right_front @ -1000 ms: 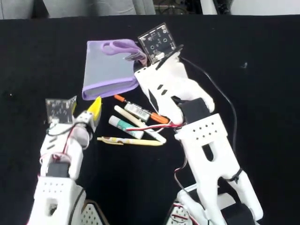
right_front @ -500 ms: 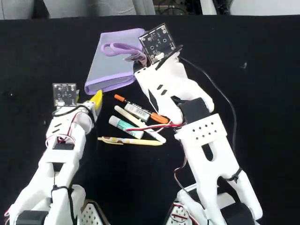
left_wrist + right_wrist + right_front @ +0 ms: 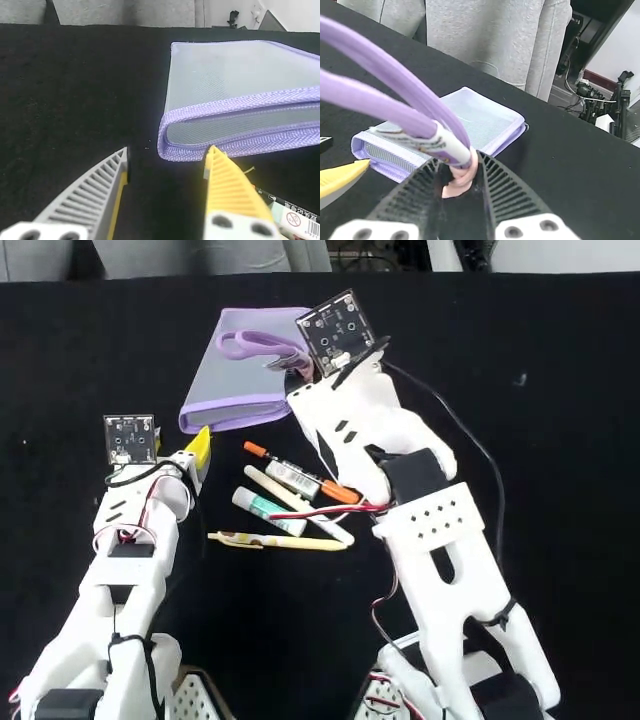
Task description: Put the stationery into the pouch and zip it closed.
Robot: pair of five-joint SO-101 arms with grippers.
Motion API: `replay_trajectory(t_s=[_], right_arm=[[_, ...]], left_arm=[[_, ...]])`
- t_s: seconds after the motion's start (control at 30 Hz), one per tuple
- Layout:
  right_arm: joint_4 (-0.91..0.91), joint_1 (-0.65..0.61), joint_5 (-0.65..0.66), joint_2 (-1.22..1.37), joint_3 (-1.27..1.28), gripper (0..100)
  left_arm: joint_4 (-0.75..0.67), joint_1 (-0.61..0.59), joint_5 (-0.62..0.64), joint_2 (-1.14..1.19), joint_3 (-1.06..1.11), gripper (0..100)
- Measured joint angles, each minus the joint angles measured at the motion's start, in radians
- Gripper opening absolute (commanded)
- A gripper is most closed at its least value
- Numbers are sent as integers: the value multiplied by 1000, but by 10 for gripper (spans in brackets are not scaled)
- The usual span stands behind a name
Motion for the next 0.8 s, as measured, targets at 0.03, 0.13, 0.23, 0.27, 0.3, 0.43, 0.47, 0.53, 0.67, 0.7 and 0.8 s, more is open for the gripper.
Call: replay_trajectory(t_s=[0.03, 0.13, 0.23, 0.27, 0.3, 0.43, 0.47, 0.53, 0.67, 0.7, 0.8], right_arm=[[0, 0, 0, 0, 0, 11], [0, 2, 0, 0, 0, 11], [0, 2, 0, 0, 0, 11], [0, 2, 0, 0, 0, 11], [0, 2, 0, 0, 0, 11], [0, 0, 0, 0, 0, 11], [0, 0, 0, 0, 0, 11], [0, 0, 0, 0, 0, 11], [0, 2, 0, 0, 0, 11], [0, 2, 0, 0, 0, 11], [0, 2, 0, 0, 0, 11]], left_arm=[[0, 0, 0, -2, 2, 250], [0, 0, 0, -49, 25, 250], [0, 0, 0, -150, 81, 250], [2, 0, 0, -190, 97, 250], [15, 0, 0, -230, 103, 250], [140, 0, 0, -347, 101, 251], [160, 0, 0, -353, 97, 251], [175, 0, 0, -354, 84, 251], [178, 3, 0, -293, 60, 251], [178, 6, 0, -265, 51, 251], [135, 6, 0, -175, 20, 251]])
